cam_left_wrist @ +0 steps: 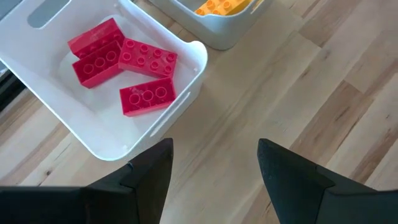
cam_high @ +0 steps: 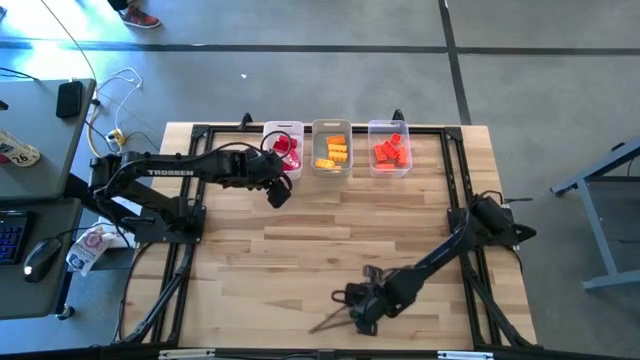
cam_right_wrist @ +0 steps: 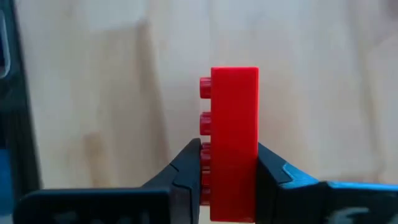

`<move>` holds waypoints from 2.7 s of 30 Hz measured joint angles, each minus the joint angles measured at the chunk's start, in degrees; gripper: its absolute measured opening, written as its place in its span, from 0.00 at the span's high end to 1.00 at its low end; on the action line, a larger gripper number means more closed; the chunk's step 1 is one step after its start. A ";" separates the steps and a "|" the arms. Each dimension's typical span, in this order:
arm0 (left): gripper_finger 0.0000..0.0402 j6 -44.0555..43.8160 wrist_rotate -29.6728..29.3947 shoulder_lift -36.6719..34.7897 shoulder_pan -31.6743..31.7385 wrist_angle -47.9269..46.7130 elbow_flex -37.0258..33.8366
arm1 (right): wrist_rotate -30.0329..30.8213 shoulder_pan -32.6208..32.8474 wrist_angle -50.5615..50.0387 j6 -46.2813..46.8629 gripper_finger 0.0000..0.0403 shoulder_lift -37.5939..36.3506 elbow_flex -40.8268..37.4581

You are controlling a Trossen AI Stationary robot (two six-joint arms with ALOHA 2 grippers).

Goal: Sort & place blocks by color
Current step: Put the red game piece into the white bin

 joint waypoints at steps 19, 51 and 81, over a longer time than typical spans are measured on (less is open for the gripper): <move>0.45 10.08 -0.15 0.02 0.10 0.86 0.00 | 2.07 -18.00 4.37 -16.39 0.82 -3.67 0.00; 0.45 28.34 18.56 0.02 -6.22 10.41 0.00 | 0.79 -31.52 15.40 -48.01 0.82 -9.41 -0.02; 0.64 27.26 13.99 0.02 -11.27 16.94 0.00 | 1.65 -31.92 23.87 -47.33 0.82 -9.97 -0.02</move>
